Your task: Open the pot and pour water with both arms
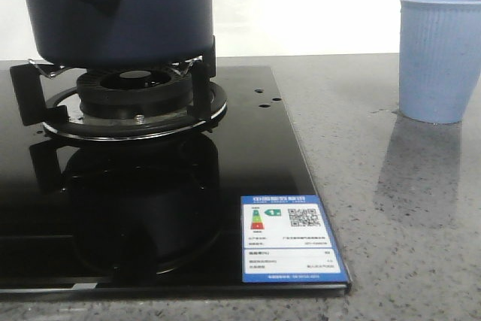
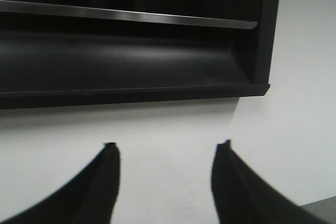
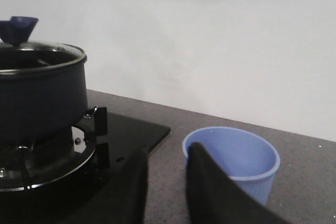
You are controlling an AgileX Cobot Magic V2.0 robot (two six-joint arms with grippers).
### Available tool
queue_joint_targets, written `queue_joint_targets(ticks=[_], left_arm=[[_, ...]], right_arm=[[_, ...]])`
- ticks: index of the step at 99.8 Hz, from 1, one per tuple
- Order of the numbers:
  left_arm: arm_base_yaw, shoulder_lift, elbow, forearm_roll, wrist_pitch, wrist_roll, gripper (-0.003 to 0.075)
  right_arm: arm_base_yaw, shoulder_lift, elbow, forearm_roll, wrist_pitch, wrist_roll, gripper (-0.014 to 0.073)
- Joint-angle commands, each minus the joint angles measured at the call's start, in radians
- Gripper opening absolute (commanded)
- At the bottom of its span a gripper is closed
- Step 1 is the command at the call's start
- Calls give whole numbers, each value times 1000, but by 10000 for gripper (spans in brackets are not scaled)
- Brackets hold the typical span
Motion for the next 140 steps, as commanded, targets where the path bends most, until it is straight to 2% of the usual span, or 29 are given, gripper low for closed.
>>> queue_joint_targets(ticks=[1, 6, 12, 25, 39, 54, 69, 140], left_arm=[[43, -54, -31, 7, 37, 1, 92], [66, -89, -17, 26, 85, 1, -18], [88, -133, 20, 53, 111, 1, -16], [116, -283, 153, 54, 51, 1, -16], [117, -462, 339, 43, 20, 1, -16], [117, -648, 506, 29, 20, 1, -16], [117, -777, 591, 29, 20, 1, -16], [117, -810, 681, 29, 25, 1, -16]], right_arm=[[0, -2, -29, 53, -70, 8, -63], [0, -3, -29, 53, -65, 33, -60], [0, -13, -29, 53, -48, 49, -60], [0, -77, -18, 53, 53, 49, -60], [0, -188, 23, 53, 86, 49, -60], [0, -282, 68, 52, 213, 49, -61], [0, -313, 102, 52, 202, 49, -61], [0, -313, 102, 52, 201, 49, -61]])
